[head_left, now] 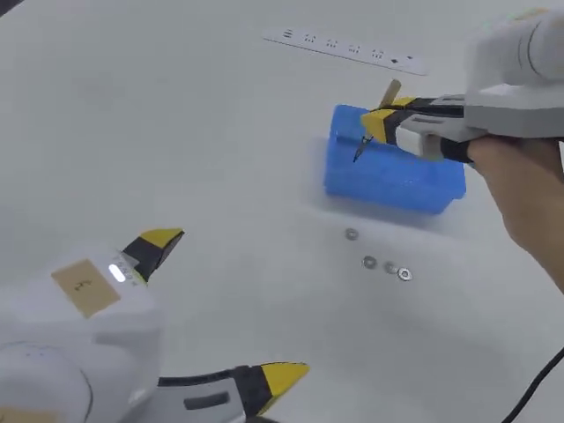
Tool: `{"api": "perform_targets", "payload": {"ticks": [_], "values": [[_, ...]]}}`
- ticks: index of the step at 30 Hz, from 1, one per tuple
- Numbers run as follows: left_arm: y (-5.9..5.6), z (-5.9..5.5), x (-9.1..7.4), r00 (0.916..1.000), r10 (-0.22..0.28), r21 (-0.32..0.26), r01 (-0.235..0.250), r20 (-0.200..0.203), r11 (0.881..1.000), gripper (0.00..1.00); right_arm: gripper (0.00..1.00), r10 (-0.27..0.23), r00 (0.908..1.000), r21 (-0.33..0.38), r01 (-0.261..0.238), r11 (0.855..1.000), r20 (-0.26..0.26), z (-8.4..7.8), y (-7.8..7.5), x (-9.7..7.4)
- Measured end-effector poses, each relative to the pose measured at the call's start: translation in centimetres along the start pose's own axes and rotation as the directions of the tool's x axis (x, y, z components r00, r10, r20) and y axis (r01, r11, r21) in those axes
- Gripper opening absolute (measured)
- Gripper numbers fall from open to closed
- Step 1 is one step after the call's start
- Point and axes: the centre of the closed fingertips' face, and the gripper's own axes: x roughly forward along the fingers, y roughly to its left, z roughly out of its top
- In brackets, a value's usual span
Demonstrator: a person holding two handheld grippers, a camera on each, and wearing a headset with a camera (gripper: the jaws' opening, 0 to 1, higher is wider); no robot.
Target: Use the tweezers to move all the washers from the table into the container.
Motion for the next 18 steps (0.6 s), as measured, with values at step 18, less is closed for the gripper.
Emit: {"api": "perform_targets", "payload": {"ticks": [18], "values": [[0.8, 0.7, -0.2, 0.9972, 0.057, 0.039, -0.059, 0.047, 0.997, 0.99, 0.02, 0.033, 0.9993, 0.079, -0.031, 0.996, -0.016, -4.7, 3.4, -0.9]]}}
